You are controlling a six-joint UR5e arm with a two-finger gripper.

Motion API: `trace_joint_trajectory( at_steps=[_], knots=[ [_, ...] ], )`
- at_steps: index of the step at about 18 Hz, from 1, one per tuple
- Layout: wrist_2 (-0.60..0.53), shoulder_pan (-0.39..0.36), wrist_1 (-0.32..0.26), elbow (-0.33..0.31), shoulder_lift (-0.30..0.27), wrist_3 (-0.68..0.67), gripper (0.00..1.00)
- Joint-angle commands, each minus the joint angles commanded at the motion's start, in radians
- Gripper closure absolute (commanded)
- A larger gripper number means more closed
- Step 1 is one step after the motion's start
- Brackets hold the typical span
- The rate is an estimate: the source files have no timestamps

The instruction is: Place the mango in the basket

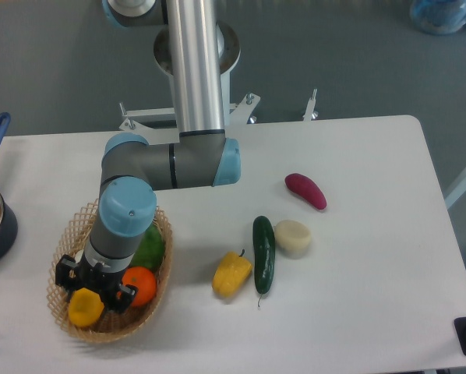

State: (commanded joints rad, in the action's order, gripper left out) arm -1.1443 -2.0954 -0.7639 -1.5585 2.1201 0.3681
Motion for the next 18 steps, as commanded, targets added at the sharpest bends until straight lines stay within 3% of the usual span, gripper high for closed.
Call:
trace_joint_trajectory(
  at_steps=[5, 9, 10, 15, 18],
  knots=[
    [-0.035, -0.021, -0.002, 0.034, -0.063, 0.003, 0.00],
    [-0.308, -0.084, -0.002, 0.061, -0.153, 0.122, 0.00],
    [-0.358, -0.115, -0.002, 0.070, -0.166, 0.164, 0.00],
    [-0.377, -0.256, -0.003, 0.155, -0.201, 0.218, 0.00],
    [-0.377, -0.375, -0.012, 0.207, -0.226, 0.355, 0.00]
  ],
)
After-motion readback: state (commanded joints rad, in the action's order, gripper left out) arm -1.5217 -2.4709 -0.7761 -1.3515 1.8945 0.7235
